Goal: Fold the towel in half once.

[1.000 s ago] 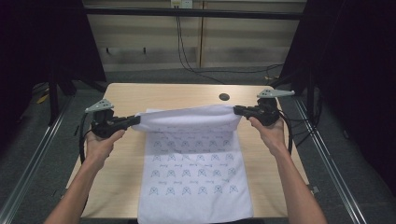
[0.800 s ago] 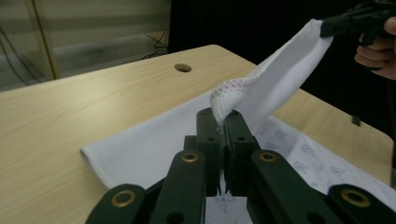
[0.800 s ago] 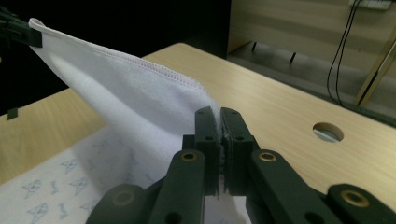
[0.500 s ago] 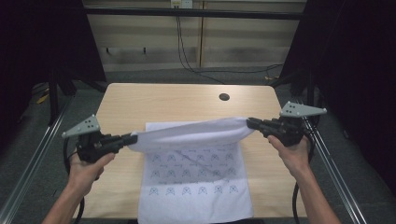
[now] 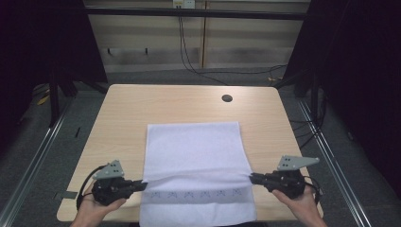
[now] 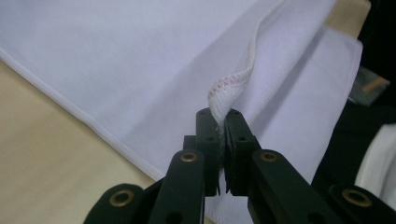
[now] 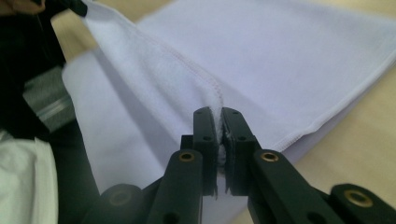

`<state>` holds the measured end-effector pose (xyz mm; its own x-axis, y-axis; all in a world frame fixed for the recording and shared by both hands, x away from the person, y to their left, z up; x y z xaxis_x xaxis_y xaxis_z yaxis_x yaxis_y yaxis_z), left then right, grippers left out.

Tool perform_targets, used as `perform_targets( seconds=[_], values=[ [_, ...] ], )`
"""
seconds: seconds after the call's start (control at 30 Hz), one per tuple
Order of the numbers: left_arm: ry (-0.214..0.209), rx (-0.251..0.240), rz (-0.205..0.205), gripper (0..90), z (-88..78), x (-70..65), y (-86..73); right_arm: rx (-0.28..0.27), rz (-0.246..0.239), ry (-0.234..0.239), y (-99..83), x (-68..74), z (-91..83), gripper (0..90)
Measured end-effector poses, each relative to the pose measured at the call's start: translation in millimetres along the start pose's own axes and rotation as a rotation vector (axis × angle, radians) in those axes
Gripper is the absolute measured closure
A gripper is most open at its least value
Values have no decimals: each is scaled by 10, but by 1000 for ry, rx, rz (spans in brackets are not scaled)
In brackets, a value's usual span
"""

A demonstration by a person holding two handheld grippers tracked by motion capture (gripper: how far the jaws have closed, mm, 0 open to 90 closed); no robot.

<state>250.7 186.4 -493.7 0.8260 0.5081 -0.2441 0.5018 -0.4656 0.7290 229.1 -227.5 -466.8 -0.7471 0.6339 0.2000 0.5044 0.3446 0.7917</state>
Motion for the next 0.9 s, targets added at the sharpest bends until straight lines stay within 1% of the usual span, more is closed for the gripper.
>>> perform_targets(
  seconds=[0.03, 0.07, 0.1, 0.17, 0.2, 0.23, 0.27, 0.3, 0.33, 0.37, 0.4, 0.43, 0.47, 0.5, 0.57, 0.6, 0.63, 0.67, 0.7, 0.8, 0.83, 0.87, 0.9],
  values=[
    [-13, 16, -15, 863, 59, -2, -59, 36, 1, 4, -88, 6, 49, 854],
    [-20, 30, -4, 862, 105, -14, -109, 69, 2, 15, -167, 13, 95, 852],
    [-24, 33, 15, 859, 125, -34, -141, 96, -4, 19, -234, 18, 120, 844],
    [-54, 19, 22, 847, 114, -64, -174, 119, -5, 45, -336, 34, 130, 821],
    [-72, 27, 33, 835, 102, -88, -196, 130, -6, 60, -377, 53, 120, 794],
    [-73, 47, 40, 834, 96, -105, -227, 141, -3, 79, -418, 71, 114, 775],
    [-68, 59, 38, 835, 90, -117, -257, 162, -2, 85, -462, 88, 108, 786],
    [-85, 69, 34, 836, 89, -141, -291, 172, -7, 98, -504, 113, 113, 785],
    [-81, 73, 51, 835, 79, -158, -314, 187, -15, 105, -543, 138, 115, 772],
    [-82, 72, 55, 824, 55, -185, -325, 202, -17, 103, -572, 158, 110, 767],
    [-107, 68, 72, 817, 10, -218, -328, 212, -17, 116, -594, 176, 95, 769],
    [-115, 56, 73, 807, -14, -248, -327, 212, -18, 131, -609, 199, 71, 759],
    [-116, 56, 92, 792, -54, -268, -333, 209, -20, 126, -609, 206, 57, 735],
    [-132, 53, 94, 769, -86, -295, -340, 199, -12, 123, -600, 215, 29, 726],
    [-165, 60, 109, 751, -143, -351, -367, 182, -8, 152, -597, 254, -33, 712],
    [-171, 52, 115, 735, -161, -369, -377, 174, -13, 152, -598, 268, -50, 707],
    [-156, 37, 107, 730, -175, -365, -378, 170, -12, 154, -601, 285, -66, 705],
    [-160, 23, 91, 717, -187, -360, -376, 161, -15, 147, -597, 297, -74, 695],
    [-168, 10, 85, 709, -200, -347, -365, 148, -11, 133, -580, 298, -74, 681],
    [-155, -39, 43, 658, -216, -252, -282, 98, -1, 104, -478, 249, -33, 670],
    [-133, -47, 46, 657, -213, -202, -250, 87, 2, 84, -435, 217, -9, 665],
    [-107, -56, 36, 657, -188, -140, -207, 74, 6, 74, -393, 184, 22, 664],
    [-95, -60, 24, 644, -156, -84, -174, 65, 6, 60, -344, 138, 67, 659]
  ],
)
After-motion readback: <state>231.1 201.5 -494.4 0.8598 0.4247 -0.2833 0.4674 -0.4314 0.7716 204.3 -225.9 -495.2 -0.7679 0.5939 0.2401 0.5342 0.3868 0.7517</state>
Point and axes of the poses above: each handheld gripper's, and its own axes: z roughly forward along the jaws, y roughly out of its top, x roughly to its left, the point moved 6 cm from there along z, roughly forward along the jaws
